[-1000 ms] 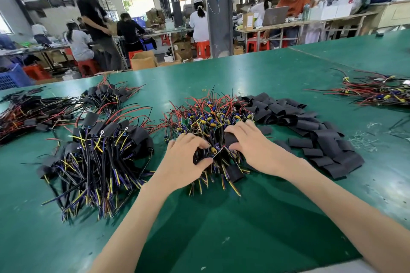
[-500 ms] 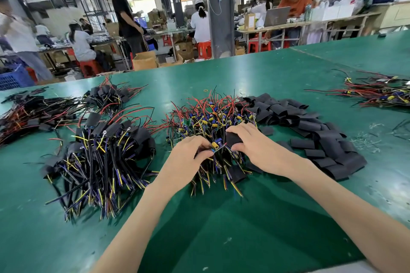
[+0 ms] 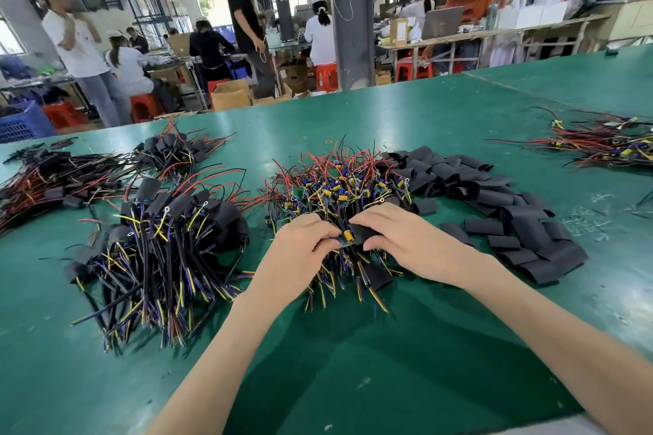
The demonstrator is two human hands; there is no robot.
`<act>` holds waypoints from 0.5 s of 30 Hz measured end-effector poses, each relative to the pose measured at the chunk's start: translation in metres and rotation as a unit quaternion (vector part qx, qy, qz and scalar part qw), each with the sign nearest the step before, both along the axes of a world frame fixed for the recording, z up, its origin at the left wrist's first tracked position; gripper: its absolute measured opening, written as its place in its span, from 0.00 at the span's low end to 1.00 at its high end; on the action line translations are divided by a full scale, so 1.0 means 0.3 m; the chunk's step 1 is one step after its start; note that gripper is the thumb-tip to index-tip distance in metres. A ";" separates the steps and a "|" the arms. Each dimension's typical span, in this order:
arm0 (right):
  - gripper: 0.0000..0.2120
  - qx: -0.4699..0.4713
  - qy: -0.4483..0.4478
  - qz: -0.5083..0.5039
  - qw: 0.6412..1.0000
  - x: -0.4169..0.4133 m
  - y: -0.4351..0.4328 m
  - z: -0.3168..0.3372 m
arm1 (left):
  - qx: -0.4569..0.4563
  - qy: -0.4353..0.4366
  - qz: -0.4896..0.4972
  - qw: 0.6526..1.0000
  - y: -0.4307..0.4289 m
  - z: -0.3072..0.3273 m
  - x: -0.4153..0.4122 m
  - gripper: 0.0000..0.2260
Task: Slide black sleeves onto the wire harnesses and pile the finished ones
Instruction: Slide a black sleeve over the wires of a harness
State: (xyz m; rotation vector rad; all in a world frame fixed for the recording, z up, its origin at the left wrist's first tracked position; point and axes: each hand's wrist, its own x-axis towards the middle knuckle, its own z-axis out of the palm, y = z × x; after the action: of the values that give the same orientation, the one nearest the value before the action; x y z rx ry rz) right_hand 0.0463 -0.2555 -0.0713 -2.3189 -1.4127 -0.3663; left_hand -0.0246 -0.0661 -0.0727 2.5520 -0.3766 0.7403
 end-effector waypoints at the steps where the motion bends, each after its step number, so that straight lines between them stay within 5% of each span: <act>1: 0.19 -0.005 -0.007 0.002 1.000 -0.004 0.002 0.001 | 0.005 0.000 0.002 1.000 -0.003 0.001 -0.001 0.04; 15: 0.17 -0.022 -0.026 0.038 0.999 -0.015 0.011 -0.009 | -0.041 0.073 -0.006 0.996 -0.014 0.012 -0.021 0.14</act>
State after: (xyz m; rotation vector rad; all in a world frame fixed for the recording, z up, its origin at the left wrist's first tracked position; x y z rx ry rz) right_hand 0.0418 -0.2521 -0.0739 -2.2978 -1.5432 -0.3790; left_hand -0.0309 -0.0704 -0.0691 2.5040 -0.3073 0.5498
